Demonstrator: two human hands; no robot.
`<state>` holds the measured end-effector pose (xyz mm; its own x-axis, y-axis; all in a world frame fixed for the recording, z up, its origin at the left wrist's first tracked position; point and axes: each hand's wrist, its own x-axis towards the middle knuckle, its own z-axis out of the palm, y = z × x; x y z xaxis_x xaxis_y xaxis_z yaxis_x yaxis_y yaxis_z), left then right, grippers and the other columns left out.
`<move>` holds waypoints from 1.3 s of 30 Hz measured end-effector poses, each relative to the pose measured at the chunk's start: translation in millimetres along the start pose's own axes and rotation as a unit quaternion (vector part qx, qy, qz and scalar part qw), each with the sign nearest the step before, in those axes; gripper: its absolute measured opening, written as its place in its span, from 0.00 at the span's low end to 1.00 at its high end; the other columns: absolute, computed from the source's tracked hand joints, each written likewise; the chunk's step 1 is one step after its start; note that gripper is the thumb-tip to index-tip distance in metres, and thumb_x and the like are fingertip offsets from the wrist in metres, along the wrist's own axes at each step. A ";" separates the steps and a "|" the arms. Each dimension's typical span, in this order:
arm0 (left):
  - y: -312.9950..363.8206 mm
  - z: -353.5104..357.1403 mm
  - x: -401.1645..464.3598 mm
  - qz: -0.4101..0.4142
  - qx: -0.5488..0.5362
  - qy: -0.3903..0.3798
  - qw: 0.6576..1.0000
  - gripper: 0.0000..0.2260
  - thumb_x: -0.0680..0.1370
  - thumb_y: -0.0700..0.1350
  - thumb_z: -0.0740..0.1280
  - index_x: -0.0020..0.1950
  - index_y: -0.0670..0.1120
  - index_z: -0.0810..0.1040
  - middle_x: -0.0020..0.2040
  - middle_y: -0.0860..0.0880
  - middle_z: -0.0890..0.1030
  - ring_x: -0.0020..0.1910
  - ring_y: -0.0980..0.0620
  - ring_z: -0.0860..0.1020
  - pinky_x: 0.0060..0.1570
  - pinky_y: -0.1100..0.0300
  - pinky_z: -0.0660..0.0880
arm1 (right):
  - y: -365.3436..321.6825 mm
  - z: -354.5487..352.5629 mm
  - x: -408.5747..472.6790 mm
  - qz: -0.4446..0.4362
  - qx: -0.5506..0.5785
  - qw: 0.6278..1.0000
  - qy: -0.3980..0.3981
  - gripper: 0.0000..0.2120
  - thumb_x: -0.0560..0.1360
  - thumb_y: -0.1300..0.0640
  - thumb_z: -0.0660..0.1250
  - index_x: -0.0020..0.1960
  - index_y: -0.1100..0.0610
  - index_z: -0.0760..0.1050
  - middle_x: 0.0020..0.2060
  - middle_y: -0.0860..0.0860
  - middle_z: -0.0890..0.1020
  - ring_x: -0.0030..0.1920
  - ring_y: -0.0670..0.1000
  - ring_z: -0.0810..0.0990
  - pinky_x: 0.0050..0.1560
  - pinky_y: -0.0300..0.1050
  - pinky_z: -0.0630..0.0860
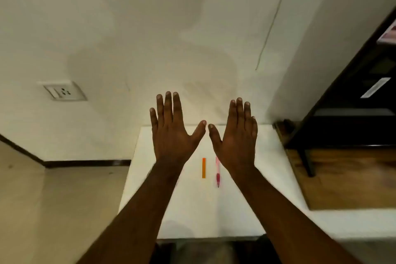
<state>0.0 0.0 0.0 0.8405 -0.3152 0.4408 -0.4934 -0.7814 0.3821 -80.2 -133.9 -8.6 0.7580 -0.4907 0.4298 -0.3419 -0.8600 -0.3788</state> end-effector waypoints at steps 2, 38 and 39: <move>-9.8 24.7 -9.1 -0.031 0.007 -0.030 0.999 0.43 0.77 0.70 0.55 0.83 0.46 0.48 0.84 0.45 0.51 0.83 0.46 0.43 0.80 0.43 0.47 | 6.4 23.9 -7.4 0.029 -0.003 0.999 -0.040 0.37 0.82 0.38 0.57 0.82 0.59 0.54 0.83 0.56 0.55 0.83 0.57 0.49 0.79 0.59 0.52; -31.2 122.5 -42.8 -0.291 -0.301 -0.238 0.876 0.07 0.77 0.50 0.71 0.42 0.51 0.86 0.33 0.55 0.85 0.33 0.58 0.81 0.39 0.61 0.77 | 57.7 109.6 -17.3 0.245 0.316 0.869 -0.291 0.11 0.75 0.56 0.74 0.54 0.45 0.78 0.44 0.44 0.85 0.43 0.47 0.86 0.47 0.47 0.84; -30.4 122.6 -42.8 -0.289 -0.302 -0.242 0.876 0.07 0.77 0.50 0.71 0.41 0.51 0.86 0.33 0.55 0.85 0.32 0.58 0.81 0.38 0.61 0.76 | 60.2 108.5 -13.9 0.268 0.345 0.856 -0.275 0.09 0.76 0.57 0.72 0.54 0.46 0.80 0.45 0.45 0.86 0.45 0.48 0.86 0.49 0.49 0.84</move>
<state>6.5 -28.8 -130.1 0.9134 -0.2665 -0.3078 0.1404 -0.5036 0.8524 -51.1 -163.6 -126.4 0.8064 -0.4858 -0.3373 -0.4574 -0.1508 -0.8764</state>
